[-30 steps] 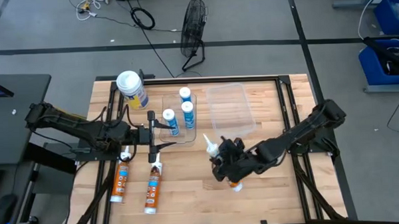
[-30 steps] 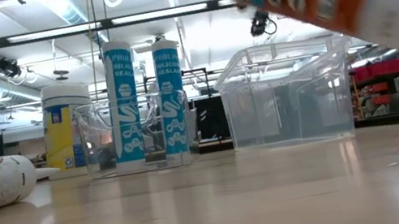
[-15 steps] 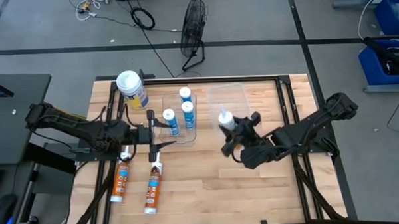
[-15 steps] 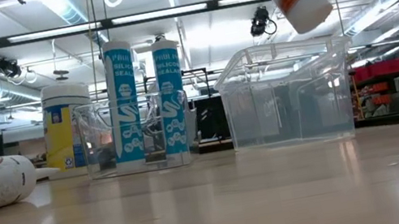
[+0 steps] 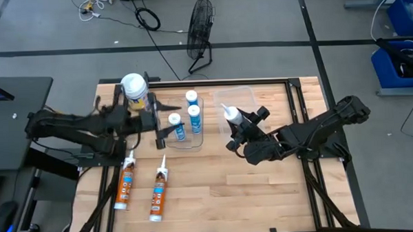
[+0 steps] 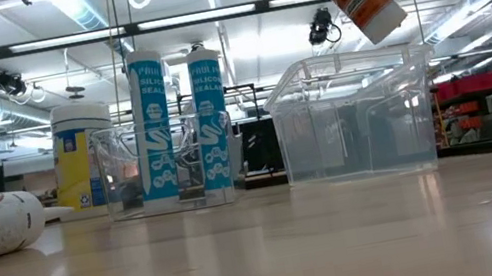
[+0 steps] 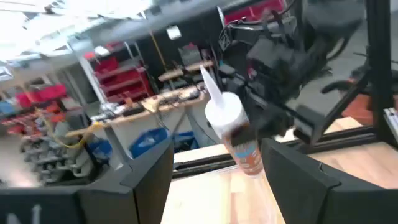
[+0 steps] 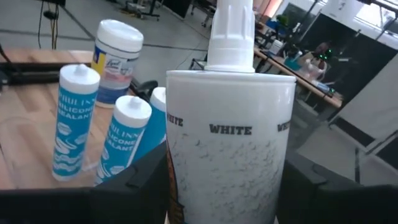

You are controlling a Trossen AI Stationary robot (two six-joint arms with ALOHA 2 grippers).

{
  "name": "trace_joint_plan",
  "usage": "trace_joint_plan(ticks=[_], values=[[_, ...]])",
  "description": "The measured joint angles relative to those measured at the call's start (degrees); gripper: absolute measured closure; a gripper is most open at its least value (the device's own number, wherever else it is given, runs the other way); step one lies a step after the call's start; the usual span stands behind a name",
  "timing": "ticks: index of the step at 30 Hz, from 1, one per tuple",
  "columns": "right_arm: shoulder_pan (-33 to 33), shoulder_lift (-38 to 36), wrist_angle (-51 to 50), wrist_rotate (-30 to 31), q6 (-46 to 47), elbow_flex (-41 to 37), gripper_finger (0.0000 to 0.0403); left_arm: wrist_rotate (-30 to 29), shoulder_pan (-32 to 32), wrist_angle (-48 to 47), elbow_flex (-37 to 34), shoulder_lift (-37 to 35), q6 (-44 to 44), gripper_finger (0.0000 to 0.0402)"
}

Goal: Pick & place silicon tubes, Sealant and Lysol wipes
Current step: Put the right orange sealant into the right transparent bin

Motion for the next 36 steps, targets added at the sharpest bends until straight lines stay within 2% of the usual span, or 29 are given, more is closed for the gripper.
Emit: trace_joint_plan(ticks=[5, 8, 13, 18, 24, 28, 36], values=[[-1.2, 0.0, 1.7, -2.8, -4.5, 0.0, 0.0191, 5.5, 6.7, -22.0, 18.5, 7.2, -2.6, 0.0154], [-2.0, 0.0, 2.6, -4.9, -6.4, 0.0, 0.0191, 12.4, 9.4, -33.4, 28.6, 12.9, -1.3, 0.0154], [-3.1, 0.0, 2.8, -6.3, -8.4, 0.0, 0.0191, 17.8, 11.1, -43.3, 42.0, 21.0, 1.8, 0.0154], [-3.4, 0.0, 3.9, -6.3, -9.3, 0.0, 0.0191, 18.8, 11.5, -57.5, 53.1, 27.7, 3.1, 0.0152], [-4.0, 0.0, 6.9, -10.1, -10.2, 0.0, 0.0188, 18.1, 9.7, -67.2, 59.3, 34.4, 5.5, 0.0119], [-4.3, 0.0, 7.5, -11.4, -10.6, 0.0, 0.0192, 13.9, 9.0, -65.3, 59.8, 35.8, 8.9, 0.01], [-4.4, 0.0, 7.6, -11.9, -10.2, 0.0, 0.0192, 16.3, 9.5, -59.5, 59.8, 36.2, 12.3, 0.01]])
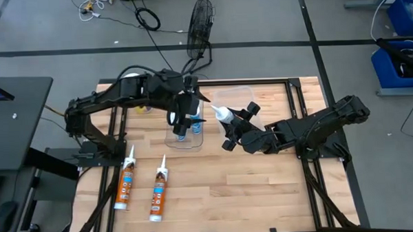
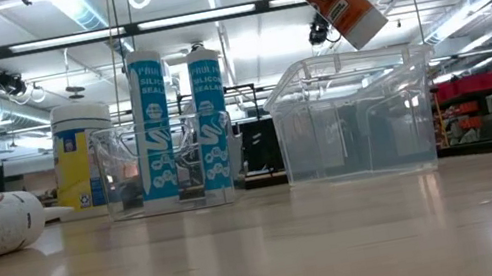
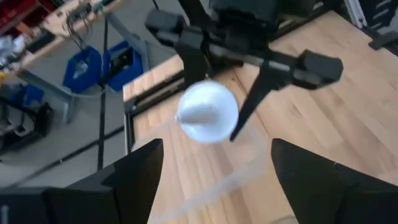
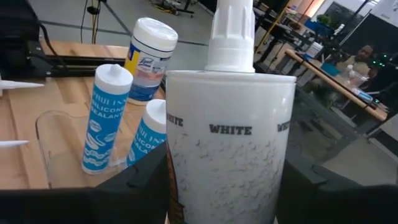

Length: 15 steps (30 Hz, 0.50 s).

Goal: Pick & place silicon tubes, Sealant and Lysol wipes
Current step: Put the right orange sealant into the right transparent bin

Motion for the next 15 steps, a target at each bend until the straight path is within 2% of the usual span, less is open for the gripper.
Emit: trace_joint_plan(ticks=[8, 15], values=[[-0.1, 0.0, 0.2, -1.4, 0.0, 0.0, 0.0192, 1.3, 0.0, 1.9, -0.1, 1.3, 0.4, 0.0117], [-0.3, 0.1, 0.6, -1.6, -0.2, 0.0, 0.0191, 4.7, 0.2, 5.2, 0.0, 2.6, 0.2, 0.0118]])
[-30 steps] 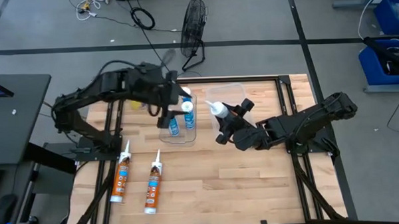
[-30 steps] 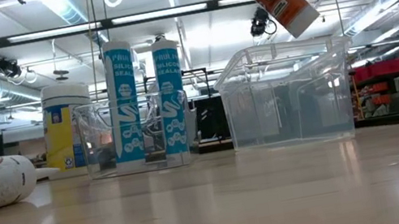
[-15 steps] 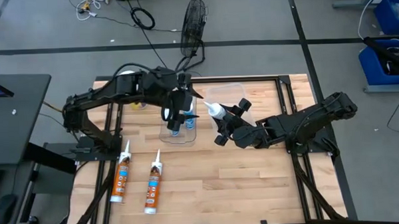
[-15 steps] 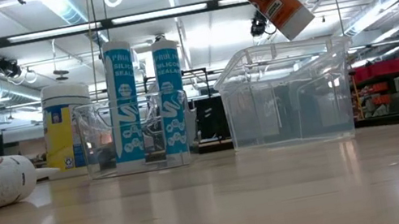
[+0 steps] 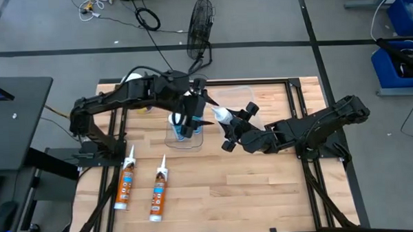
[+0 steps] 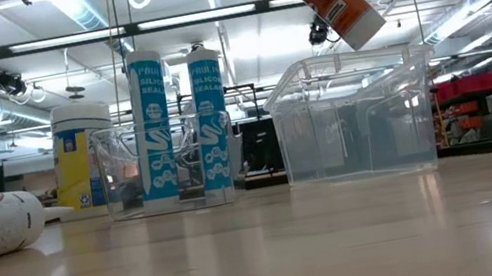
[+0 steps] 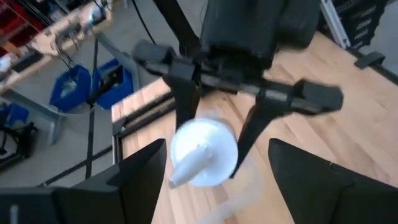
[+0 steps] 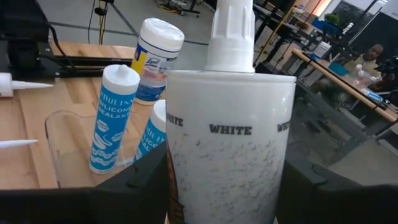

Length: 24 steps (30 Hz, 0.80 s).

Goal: Pick & place silicon tubes, Sealant and Lysol wipes
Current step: Put the right orange sealant into the right transparent bin

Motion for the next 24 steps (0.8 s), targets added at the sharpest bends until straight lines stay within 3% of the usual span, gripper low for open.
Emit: trace_joint_plan(ticks=[9, 24], values=[[-0.2, 0.1, 0.4, -0.8, 0.2, 0.0, 0.0192, 1.9, 1.0, -0.1, 0.0, 0.3, -0.7, 0.0159], [-0.2, 0.1, 0.7, -1.4, 0.7, 0.0, 0.0192, 1.2, 1.0, 0.2, 0.0, 0.3, -0.5, 0.0291]])
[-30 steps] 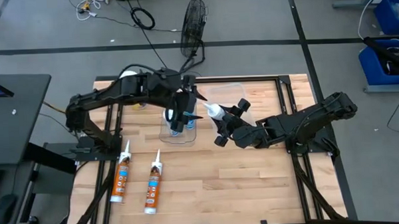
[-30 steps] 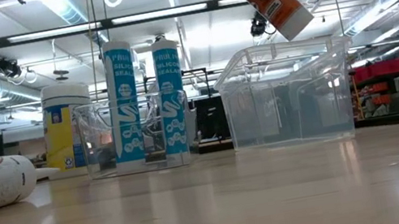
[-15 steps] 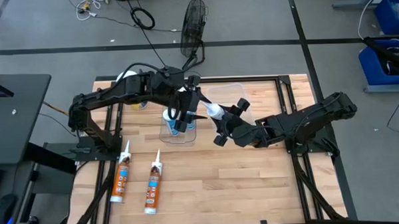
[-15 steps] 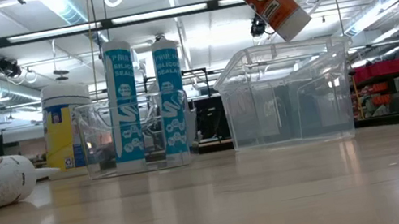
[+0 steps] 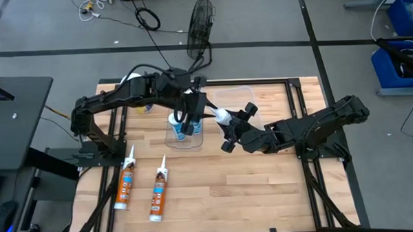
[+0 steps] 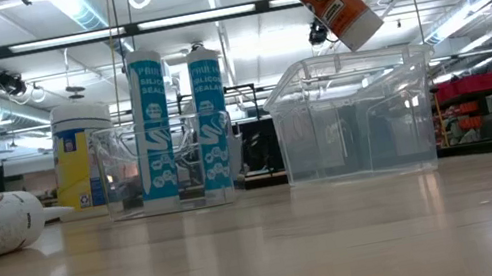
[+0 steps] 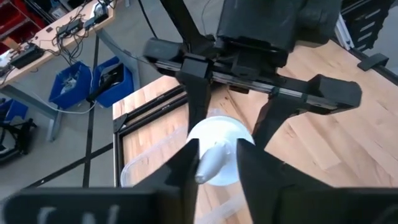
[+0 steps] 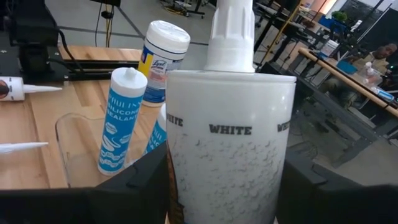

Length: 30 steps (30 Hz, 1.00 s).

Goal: Pick & place silicon tubes, Sealant and Lysol wipes
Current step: Put the right orange sealant into the right transparent bin

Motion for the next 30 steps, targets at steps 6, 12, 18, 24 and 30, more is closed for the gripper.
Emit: trace_joint_plan(ticks=[6, 12, 18, 24, 30], values=[[0.0, 0.1, -0.2, 0.0, -0.7, -0.1, 0.0192, 0.0, 0.1, 0.0, 0.0, 0.0, 0.5, 0.0363], [0.0, 0.1, 0.1, 0.2, -1.0, -0.1, 0.0192, 0.0, 0.1, 0.0, 0.0, 0.0, 1.7, 0.0366], [0.0, 0.1, 0.4, 0.5, -1.1, -0.1, 0.0191, 0.0, 0.1, 0.6, 0.0, 0.0, 3.7, 0.0366], [-0.1, 0.1, 0.7, 2.3, -3.3, -0.1, 0.0176, 0.0, 0.9, 1.4, 0.0, 0.0, 5.4, 0.0366], [-1.2, 0.0, 0.4, 3.3, -3.9, 0.0, 0.0161, 0.0, 1.9, 3.3, -0.1, 0.0, 7.2, 0.0368]])
